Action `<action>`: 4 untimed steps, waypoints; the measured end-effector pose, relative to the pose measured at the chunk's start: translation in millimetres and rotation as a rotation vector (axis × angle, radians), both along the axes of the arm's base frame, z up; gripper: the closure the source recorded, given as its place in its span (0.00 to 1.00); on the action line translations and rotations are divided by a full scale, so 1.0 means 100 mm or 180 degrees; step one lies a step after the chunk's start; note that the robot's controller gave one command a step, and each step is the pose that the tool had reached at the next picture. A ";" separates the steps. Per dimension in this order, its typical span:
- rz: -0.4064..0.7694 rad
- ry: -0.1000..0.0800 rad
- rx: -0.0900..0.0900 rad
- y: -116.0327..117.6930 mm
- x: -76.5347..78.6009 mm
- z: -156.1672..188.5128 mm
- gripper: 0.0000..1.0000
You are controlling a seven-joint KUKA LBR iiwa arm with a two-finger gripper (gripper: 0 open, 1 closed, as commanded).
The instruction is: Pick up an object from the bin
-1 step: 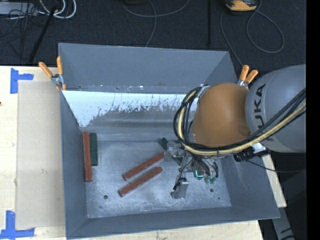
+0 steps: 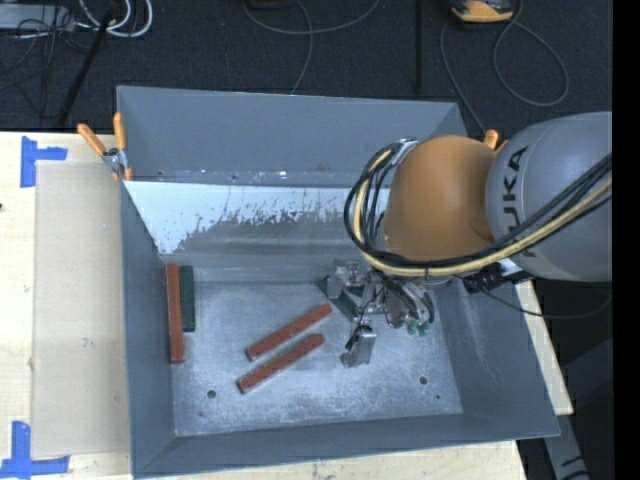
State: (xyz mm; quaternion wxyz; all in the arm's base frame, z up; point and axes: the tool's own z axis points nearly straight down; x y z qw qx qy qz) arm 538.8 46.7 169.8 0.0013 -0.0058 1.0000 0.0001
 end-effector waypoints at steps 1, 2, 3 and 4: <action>0.0199 0.0029 0.0002 0.49 0.10 -1.04 0.00; 0.0183 0.0014 -0.0001 0.47 0.12 -1.01 1.00; -0.0015 -0.0015 0.0005 0.54 0.11 0.27 1.00; 0.0087 -0.0023 0.0002 0.50 0.22 1.34 1.00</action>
Offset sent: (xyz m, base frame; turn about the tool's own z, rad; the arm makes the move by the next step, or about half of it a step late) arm 0.0122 0.0471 -0.0998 -0.0583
